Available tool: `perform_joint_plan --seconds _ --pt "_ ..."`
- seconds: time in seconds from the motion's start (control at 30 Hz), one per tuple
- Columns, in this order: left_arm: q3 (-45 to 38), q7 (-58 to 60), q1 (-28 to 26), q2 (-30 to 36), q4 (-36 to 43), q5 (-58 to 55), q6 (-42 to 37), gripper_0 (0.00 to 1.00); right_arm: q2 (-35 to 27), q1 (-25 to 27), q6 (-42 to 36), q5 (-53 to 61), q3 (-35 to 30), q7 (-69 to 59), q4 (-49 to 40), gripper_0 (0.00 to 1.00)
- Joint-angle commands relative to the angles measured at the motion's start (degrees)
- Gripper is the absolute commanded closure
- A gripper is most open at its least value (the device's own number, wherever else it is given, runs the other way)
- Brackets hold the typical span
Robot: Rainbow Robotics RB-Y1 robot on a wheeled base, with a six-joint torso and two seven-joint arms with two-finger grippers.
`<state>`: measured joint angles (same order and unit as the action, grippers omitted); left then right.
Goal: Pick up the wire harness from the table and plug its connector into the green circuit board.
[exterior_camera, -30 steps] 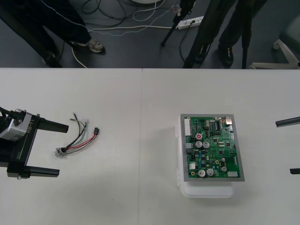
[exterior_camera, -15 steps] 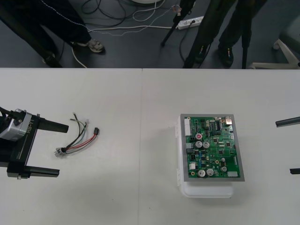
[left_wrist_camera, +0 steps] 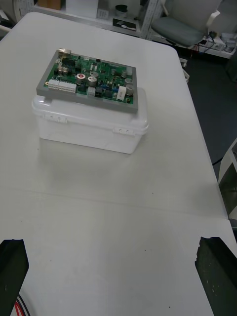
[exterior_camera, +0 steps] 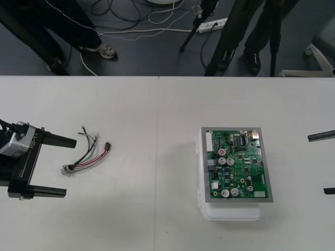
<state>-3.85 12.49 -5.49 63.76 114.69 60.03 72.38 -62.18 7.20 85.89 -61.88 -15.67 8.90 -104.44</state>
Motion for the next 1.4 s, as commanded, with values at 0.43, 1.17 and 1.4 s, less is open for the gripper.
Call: perform_joint_plan --seconds 0.43,1.17,1.4 --pt "-1.2 3.7 -1.5 0.3 0.8 0.0 0.6 0.00 -2.4 0.4 0.5 -0.2 0.5 -1.6 -0.5 0.00" --pt "-3.1 18.1 -0.8 2.9 -0.7 13.2 0.5 0.00 2.6 2.5 0.0 2.6 1.4 -2.5 1.3 0.00" --pt "-2.4 22.9 0.7 2.0 -0.7 21.8 0.5 0.00 6.1 2.6 0.4 4.8 1.4 -2.5 2.8 0.00"
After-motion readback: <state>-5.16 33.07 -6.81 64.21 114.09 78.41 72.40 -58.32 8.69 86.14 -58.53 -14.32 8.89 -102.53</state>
